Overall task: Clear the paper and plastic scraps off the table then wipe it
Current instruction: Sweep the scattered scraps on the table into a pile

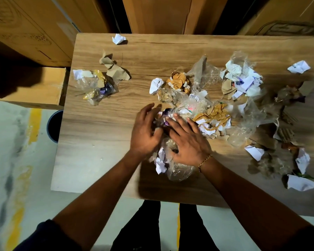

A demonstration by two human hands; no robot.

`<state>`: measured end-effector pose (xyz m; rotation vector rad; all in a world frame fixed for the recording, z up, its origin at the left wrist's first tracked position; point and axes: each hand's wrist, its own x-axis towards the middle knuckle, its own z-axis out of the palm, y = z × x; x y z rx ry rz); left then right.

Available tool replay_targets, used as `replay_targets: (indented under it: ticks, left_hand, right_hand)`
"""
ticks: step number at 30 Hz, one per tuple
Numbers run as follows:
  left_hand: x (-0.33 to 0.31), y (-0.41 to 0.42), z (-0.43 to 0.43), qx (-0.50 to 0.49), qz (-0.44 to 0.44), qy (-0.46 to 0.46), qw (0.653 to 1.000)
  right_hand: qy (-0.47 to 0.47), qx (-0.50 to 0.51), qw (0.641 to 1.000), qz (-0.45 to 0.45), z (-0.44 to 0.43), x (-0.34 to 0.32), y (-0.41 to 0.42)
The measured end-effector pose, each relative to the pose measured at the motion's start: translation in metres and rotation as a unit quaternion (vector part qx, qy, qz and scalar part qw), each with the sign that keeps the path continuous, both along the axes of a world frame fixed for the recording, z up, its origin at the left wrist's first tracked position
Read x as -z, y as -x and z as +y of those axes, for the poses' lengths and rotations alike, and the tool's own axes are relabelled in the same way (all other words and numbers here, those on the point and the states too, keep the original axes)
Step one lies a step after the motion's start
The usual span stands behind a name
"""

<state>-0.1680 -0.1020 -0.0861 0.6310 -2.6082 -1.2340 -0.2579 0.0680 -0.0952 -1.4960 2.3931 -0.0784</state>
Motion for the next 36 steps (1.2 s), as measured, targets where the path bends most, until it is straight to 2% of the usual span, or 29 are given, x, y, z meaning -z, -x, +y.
replay_targets:
  ticks: [4, 6, 9, 13, 16, 25, 36]
  left_hand:
    - [0.002, 0.008, -0.085, -0.085, -0.03, 0.122, 0.988]
    - [0.001, 0.013, -0.136, -0.149, -0.052, 0.155, 0.975]
    - [0.0, 0.023, -0.204, -0.205, -0.12, 0.15, 0.96]
    - [0.016, 0.043, -0.241, -0.191, -0.188, 0.06, 0.962]
    - [0.031, 0.058, -0.229, -0.14, -0.207, 0.095, 0.964]
    - [0.043, 0.062, -0.152, -0.076, -0.134, 0.139, 0.978]
    - [0.051, 0.02, -0.025, -0.012, -0.049, 0.107, 0.993]
  right_hand:
    - [-0.003, 0.003, 1.0, -0.006, 0.0, 0.001, 0.003]
    - [0.005, 0.004, 1.0, -0.006, 0.001, 0.004, 0.003]
    - [0.014, 0.004, 1.0, -0.02, 0.003, 0.008, 0.006]
    - [0.037, 0.01, 0.999, -0.002, 0.003, 0.011, 0.004]
    - [0.054, 0.021, 0.998, 0.021, 0.002, 0.011, 0.001]
    - [0.058, 0.026, 0.998, 0.029, 0.002, 0.012, -0.001]
    - [0.072, 0.03, 0.996, 0.034, 0.007, 0.014, -0.003]
